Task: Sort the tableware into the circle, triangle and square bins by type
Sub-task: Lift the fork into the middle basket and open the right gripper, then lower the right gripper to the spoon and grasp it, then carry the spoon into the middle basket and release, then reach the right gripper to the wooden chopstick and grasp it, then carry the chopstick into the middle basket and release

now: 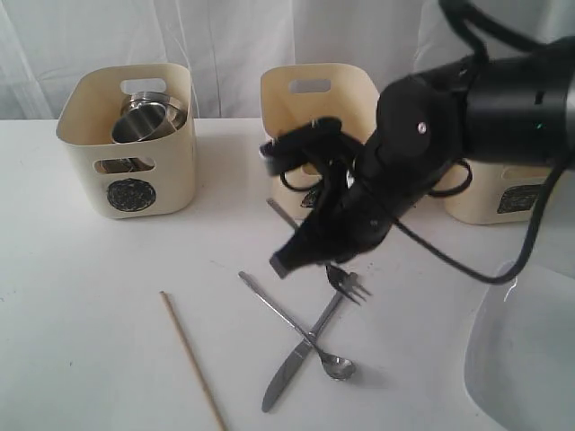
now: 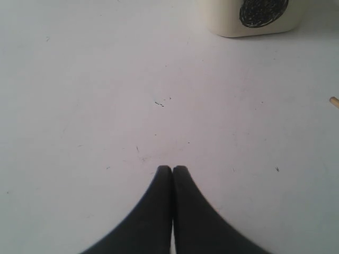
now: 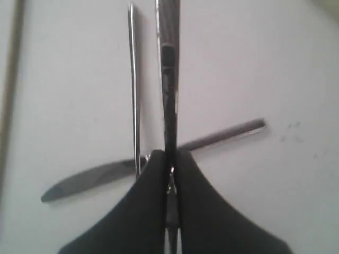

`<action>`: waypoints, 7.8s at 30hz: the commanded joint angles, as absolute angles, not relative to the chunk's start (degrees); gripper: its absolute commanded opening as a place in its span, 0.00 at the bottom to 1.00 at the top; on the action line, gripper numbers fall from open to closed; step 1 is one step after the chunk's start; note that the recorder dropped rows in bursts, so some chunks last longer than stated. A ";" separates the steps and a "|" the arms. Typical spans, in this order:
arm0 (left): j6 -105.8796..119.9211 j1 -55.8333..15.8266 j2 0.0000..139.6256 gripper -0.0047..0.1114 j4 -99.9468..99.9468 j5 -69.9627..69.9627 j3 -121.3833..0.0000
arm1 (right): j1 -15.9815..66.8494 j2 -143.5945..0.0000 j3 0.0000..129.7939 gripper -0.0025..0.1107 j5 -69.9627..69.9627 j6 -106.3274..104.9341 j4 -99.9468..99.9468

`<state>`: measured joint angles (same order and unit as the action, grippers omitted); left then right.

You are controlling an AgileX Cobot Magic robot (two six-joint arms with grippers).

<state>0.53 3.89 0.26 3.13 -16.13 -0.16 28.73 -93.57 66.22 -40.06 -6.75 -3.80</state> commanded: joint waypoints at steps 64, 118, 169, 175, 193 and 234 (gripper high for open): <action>0.00 3.94 0.00 0.04 3.26 -16.21 0.00 | 28.65 -106.78 59.91 0.30 -29.73 -15.47 -17.83; 0.00 3.94 0.00 0.04 3.26 -16.21 0.00 | 16.51 -104.90 70.25 0.02 28.96 -13.21 -15.34; 0.00 3.94 0.00 0.04 3.26 -16.21 0.00 | 46.71 -110.62 76.44 0.06 -46.38 5.71 -5.73; 0.00 3.94 0.00 0.04 3.26 -16.21 0.00 | 47.93 -112.70 79.49 0.05 -42.31 8.97 -0.49; 0.00 3.94 0.00 0.04 3.26 -16.21 0.00 | 47.93 -121.60 79.49 0.21 -37.22 1.29 -5.37; 0.00 3.94 0.00 0.04 3.26 -16.21 0.00 | 13.98 -113.43 85.23 0.29 8.48 6.27 8.75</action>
<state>0.53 3.89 0.26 3.13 -16.13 -0.16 14.29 -111.47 85.02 6.67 5.96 8.95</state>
